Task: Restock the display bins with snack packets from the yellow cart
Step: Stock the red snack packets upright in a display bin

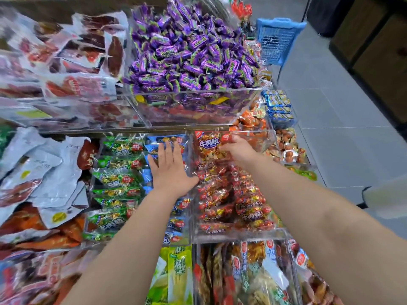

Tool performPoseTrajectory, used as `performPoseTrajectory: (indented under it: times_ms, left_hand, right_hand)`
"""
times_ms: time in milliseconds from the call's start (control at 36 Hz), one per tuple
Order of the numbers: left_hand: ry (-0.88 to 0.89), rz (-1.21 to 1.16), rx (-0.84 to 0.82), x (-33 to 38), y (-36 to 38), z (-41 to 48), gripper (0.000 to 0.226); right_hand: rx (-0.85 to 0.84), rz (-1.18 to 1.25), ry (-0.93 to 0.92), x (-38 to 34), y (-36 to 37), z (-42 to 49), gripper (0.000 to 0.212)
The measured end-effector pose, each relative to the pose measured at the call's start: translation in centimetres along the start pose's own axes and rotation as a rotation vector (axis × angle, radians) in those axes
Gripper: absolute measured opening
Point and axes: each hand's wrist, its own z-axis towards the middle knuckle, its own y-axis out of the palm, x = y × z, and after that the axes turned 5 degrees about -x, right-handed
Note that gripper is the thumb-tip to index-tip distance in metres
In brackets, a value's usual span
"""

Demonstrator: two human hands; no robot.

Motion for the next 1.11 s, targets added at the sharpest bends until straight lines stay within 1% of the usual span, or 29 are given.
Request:
performPoseTrajectory:
  times_ms: [28, 83, 194, 250, 306, 389, 417, 472, 528, 583, 750, 806, 861, 889, 944, 972, 1000, 1028, 1056, 1111]
  left_hand:
    - [-0.002, 0.003, -0.001, 0.0, 0.2, 0.1, 0.117]
    - [-0.006, 0.001, -0.001, -0.2, 0.7, 0.2, 0.116]
    - [-0.007, 0.005, 0.004, -0.2, 1.3, 0.3, 0.115]
    - [-0.01, 0.005, 0.003, -0.2, 1.2, 0.3, 0.116]
    - [-0.01, 0.005, -0.002, -0.2, 1.1, 0.3, 0.116]
    - [-0.006, 0.007, -0.003, -0.2, 1.1, 0.2, 0.116]
    - [-0.004, 0.003, -0.001, -0.2, 1.1, 0.2, 0.115]
    - [-0.003, -0.004, -0.004, -0.1, 1.0, 0.1, 0.115]
    - [-0.002, -0.002, -0.014, -0.1, 0.8, 0.1, 0.115]
    - [-0.008, 0.001, -0.028, 0.0, 0.6, 0.1, 0.115]
    - [0.001, -0.033, -0.034, 0.1, -0.3, -0.3, 0.111]
    - [0.009, -0.108, -0.003, 0.2, -0.8, -1.0, 0.105]
    - [-0.01, -0.248, 0.088, 0.9, -1.3, -2.2, 0.091]
    - [-0.027, -0.302, 0.16, 1.3, -1.6, -3.0, 0.08]
    - [-0.026, -0.346, 0.315, 2.4, -2.1, -4.7, 0.053]
    - [0.019, -0.349, 0.367, 2.9, -2.1, -5.6, 0.04]
    - [0.101, -0.354, 0.388, 3.5, -2.1, -6.5, 0.031]
    - [0.199, -0.378, 0.373, 4.1, -1.8, -7.5, 0.026]
    - [0.287, -0.421, 0.319, 4.7, -1.3, -8.5, 0.025]
    - [0.377, -0.518, 0.177, 5.8, -0.2, -10.4, 0.023]
  right_hand:
    - [0.011, -0.004, 0.001, 0.2, 0.2, 0.4, 0.039]
    - [0.056, -0.036, 0.012, 0.7, 0.6, 0.9, 0.032]
    - [0.159, -0.279, 0.049, 1.6, 1.7, 1.4, 0.017]
    - [0.2, -0.364, 0.029, 1.7, 2.0, 1.7, 0.026]
    - [0.232, -0.384, 0.028, 1.6, 2.1, 1.8, 0.029]
    - [0.3, -0.289, 0.0, 1.7, 2.0, 1.6, 0.023]
    - [0.323, -0.247, -0.017, 1.8, 2.0, 1.4, 0.028]
    - [0.359, -0.211, -0.064, 2.1, 1.9, 1.0, 0.044]
    - [0.377, -0.179, -0.104, 2.4, 1.6, 0.5, 0.046]
    - [0.382, -0.147, -0.084, 2.6, 1.3, 0.0, 0.042]
    - [0.361, -0.027, 0.01, 3.1, 0.5, -2.4, 0.019]
    - [0.343, -0.006, 0.033, 3.5, 0.2, -3.8, 0.015]
    - [0.316, 0.013, 0.036, 4.3, 0.1, -5.3, 0.011]
    - [0.312, 0.02, 0.024, 4.7, 0.0, -6.2, 0.011]
    - [0.305, 0.02, 0.004, 5.8, -0.1, -7.6, 0.022]
    - [0.304, 0.015, 0.007, 6.3, -0.1, -8.3, 0.02]
    - [0.314, 0.016, 0.015, 6.7, -0.2, -9.1, 0.014]
    - [0.326, 0.025, 0.02, 7.1, -0.2, -9.9, 0.011]
    - [0.335, 0.04, 0.017, 7.6, -0.3, -10.7, 0.01]
    - [0.351, 0.08, -0.01, 8.3, -0.5, -12.4, 0.01]
